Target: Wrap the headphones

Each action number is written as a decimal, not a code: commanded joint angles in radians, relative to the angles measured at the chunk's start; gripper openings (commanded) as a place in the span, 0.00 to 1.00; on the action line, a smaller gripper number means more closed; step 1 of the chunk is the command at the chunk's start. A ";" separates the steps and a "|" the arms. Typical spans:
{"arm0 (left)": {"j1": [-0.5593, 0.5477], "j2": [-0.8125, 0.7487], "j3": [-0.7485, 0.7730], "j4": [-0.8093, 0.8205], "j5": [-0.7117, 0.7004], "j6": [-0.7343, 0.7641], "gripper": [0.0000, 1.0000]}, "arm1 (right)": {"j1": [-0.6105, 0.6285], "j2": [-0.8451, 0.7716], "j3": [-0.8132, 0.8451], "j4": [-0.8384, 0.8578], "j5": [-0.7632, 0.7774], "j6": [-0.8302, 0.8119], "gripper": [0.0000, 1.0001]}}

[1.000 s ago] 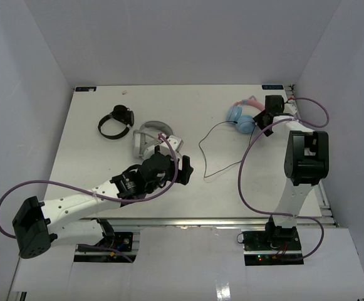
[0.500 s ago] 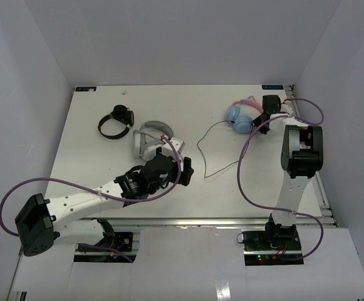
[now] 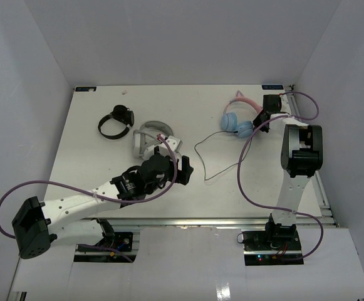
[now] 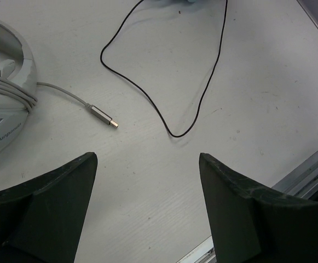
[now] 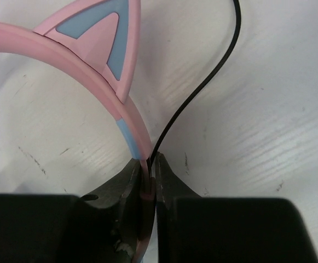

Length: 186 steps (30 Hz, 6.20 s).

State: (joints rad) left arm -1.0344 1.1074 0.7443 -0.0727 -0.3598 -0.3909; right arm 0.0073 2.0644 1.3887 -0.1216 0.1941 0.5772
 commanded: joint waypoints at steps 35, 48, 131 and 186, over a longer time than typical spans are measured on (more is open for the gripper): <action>0.042 0.510 1.020 -0.944 -0.042 0.285 0.74 | 0.573 -0.892 -0.529 0.005 -0.368 -0.462 0.08; 0.067 0.570 0.992 -0.992 0.033 0.315 0.66 | 0.573 -0.974 -0.558 0.018 -0.403 -0.462 0.08; 0.286 0.147 0.932 -0.787 0.186 0.145 0.00 | 0.574 -1.244 -0.577 0.234 -0.385 -0.518 0.61; 0.385 0.176 0.822 -0.715 -0.148 0.118 0.00 | 0.006 -0.990 -0.646 0.056 -0.077 -0.255 0.71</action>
State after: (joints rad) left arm -0.6510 1.3463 1.5544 -0.8753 -0.5218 -0.2548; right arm 0.0135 1.1788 0.6494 -0.0172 0.2017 0.4213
